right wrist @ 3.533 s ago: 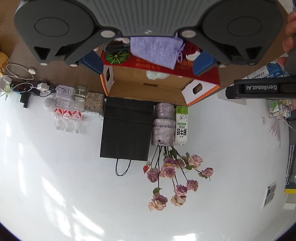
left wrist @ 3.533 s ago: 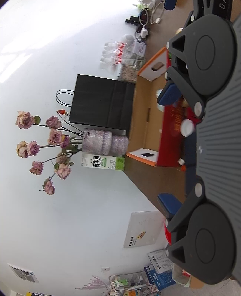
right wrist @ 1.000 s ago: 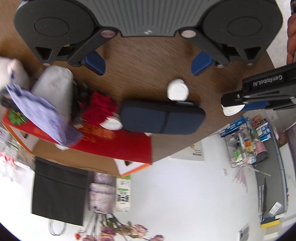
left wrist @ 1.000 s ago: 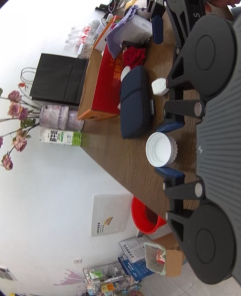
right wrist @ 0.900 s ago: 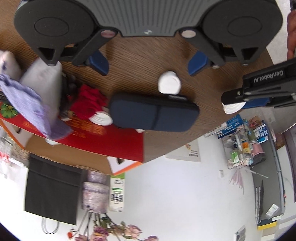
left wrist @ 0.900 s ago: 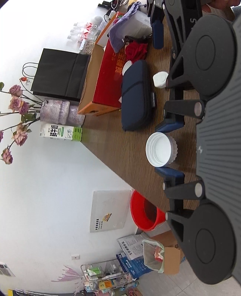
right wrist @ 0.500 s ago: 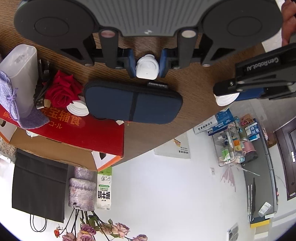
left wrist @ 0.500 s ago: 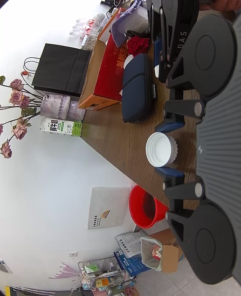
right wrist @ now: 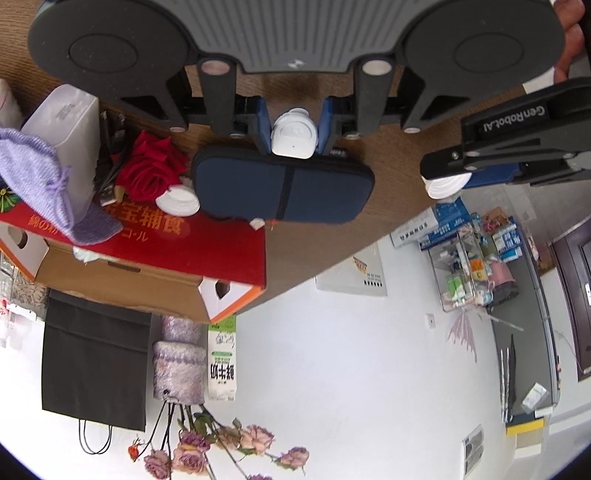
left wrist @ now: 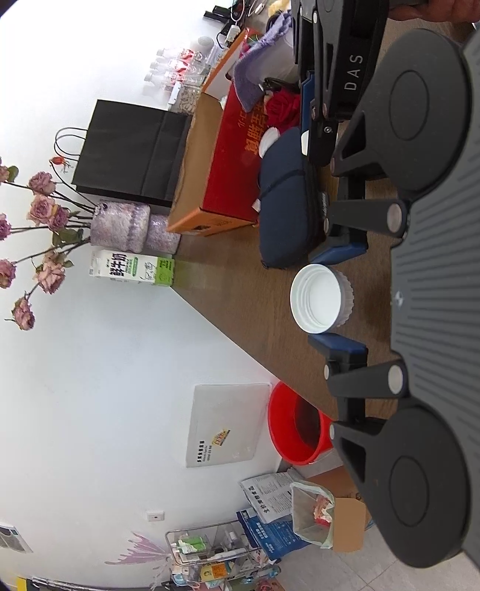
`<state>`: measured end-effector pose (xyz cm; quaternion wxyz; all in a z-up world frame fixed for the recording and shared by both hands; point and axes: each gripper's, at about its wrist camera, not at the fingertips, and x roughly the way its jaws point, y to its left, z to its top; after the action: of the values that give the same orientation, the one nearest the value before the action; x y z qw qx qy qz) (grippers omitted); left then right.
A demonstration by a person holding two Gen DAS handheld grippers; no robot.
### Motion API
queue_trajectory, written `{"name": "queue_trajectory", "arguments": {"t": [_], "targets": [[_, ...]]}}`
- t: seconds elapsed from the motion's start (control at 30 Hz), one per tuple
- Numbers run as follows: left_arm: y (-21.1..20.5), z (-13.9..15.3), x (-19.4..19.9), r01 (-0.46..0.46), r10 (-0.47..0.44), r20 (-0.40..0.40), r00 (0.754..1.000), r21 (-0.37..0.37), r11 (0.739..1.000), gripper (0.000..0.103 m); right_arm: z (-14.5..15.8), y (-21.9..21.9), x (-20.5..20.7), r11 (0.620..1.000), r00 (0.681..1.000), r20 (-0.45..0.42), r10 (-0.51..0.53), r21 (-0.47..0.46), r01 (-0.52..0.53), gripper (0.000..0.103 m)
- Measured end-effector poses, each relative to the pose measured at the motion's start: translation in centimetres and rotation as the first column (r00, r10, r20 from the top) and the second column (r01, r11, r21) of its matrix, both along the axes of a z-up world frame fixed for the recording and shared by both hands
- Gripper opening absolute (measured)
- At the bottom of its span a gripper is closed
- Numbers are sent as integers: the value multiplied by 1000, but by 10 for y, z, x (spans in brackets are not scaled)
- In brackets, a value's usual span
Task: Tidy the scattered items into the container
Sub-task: 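Grasp the small white case with the right gripper while the left gripper holds the cap, then carry cap and case over the box and open both grippers to drop them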
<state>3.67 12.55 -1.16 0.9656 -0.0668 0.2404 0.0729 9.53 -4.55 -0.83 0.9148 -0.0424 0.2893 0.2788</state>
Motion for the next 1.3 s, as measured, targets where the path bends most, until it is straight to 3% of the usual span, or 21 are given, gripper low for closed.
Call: {"name": "queue_trajectory", "arguments": {"t": [0.37, 0.77, 1.1, 1.3], "targets": [[-34, 44, 16, 61, -64, 122, 990, 21, 998, 40, 47, -36, 9, 994, 988, 139, -68, 89, 56, 26], [-91, 90, 86, 91, -103, 245, 964, 59, 994, 40, 92, -97, 62, 969, 949, 230, -214, 172, 177, 26], [-142, 73, 183, 64, -89, 196, 977, 131, 989, 41, 77, -144, 136, 925, 920, 161, -357, 196, 325, 26], [-145, 48, 203, 66, -91, 148, 985, 166, 984, 41, 53, -160, 156, 910, 913, 106, -394, 180, 373, 26]]}}
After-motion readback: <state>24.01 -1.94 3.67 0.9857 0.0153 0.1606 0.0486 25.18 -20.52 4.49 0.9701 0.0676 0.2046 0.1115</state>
